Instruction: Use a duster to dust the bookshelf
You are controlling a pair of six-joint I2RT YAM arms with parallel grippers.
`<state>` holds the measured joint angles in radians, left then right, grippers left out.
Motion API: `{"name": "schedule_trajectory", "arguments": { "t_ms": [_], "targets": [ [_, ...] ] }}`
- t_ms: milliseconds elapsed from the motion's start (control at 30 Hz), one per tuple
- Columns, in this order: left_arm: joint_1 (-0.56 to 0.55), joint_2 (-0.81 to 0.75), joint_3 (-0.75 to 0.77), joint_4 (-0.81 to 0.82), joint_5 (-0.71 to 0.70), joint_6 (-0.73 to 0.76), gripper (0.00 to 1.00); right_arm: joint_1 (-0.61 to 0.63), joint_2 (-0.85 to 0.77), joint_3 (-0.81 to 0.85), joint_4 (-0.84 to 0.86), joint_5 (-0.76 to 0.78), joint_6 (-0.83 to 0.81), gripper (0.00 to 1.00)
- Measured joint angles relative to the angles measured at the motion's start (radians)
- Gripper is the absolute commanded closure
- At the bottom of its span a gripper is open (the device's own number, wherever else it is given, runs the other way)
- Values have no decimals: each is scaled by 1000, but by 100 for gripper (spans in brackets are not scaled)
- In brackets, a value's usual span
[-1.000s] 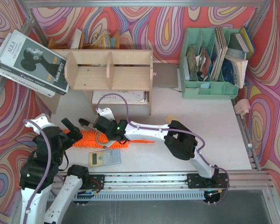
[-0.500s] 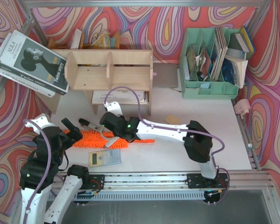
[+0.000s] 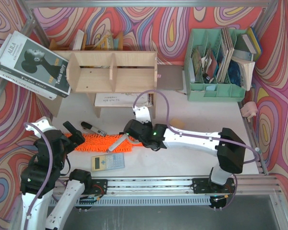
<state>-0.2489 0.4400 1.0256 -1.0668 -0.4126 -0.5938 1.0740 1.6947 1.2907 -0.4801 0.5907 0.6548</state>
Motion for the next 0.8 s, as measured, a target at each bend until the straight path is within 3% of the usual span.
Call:
{"name": "schedule_trajectory", "arguments": {
  "t_ms": [400,800],
  "targets": [
    [0,5,0,0,0,0,2,-129,-146,-249,-72,18,144,81],
    [0,15,0,0,-7,0,2,-225,-170,-370,-73,-9,208,79]
  ]
}}
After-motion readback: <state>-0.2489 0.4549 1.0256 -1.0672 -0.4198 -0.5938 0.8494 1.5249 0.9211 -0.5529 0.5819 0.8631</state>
